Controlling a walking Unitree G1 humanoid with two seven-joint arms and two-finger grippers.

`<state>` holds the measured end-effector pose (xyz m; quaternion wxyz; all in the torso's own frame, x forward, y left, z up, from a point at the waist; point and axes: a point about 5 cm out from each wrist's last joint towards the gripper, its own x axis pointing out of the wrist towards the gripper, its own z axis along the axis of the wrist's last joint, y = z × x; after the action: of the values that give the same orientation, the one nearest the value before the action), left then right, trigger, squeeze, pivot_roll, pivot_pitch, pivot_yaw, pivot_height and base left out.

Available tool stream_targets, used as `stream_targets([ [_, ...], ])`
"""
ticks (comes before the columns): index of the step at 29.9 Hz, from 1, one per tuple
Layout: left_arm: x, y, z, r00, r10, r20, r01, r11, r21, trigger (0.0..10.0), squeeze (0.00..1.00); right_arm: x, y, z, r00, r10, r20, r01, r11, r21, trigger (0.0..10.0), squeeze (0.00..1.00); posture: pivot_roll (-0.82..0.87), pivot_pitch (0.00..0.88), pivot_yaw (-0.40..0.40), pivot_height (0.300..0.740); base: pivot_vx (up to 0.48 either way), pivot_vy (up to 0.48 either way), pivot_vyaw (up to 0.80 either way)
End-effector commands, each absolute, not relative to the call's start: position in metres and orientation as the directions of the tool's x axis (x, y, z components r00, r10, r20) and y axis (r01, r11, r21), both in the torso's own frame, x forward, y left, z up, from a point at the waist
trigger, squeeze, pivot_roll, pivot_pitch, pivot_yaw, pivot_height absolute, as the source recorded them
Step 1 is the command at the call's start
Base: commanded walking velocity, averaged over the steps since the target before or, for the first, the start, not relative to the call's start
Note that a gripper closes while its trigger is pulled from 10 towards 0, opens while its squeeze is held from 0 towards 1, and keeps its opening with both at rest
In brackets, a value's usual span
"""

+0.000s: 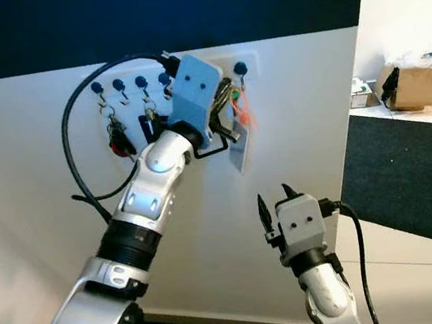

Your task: Hang keys on a hook

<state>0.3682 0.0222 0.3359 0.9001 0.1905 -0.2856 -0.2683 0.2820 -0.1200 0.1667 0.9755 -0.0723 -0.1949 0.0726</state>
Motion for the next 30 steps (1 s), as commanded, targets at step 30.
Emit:
stream_targets([
  [30,0.36,-0.001,0.34,0.609,-0.671,0.423,0.4,0.72,0.567,10.0,0.0,0.282,-0.119,0.165,0.918,0.166,0.361,-0.111,0.979,-0.169,10.0,0.0,-0.01,0.125,0.12,0.74,0.0,0.0,0.0],
])
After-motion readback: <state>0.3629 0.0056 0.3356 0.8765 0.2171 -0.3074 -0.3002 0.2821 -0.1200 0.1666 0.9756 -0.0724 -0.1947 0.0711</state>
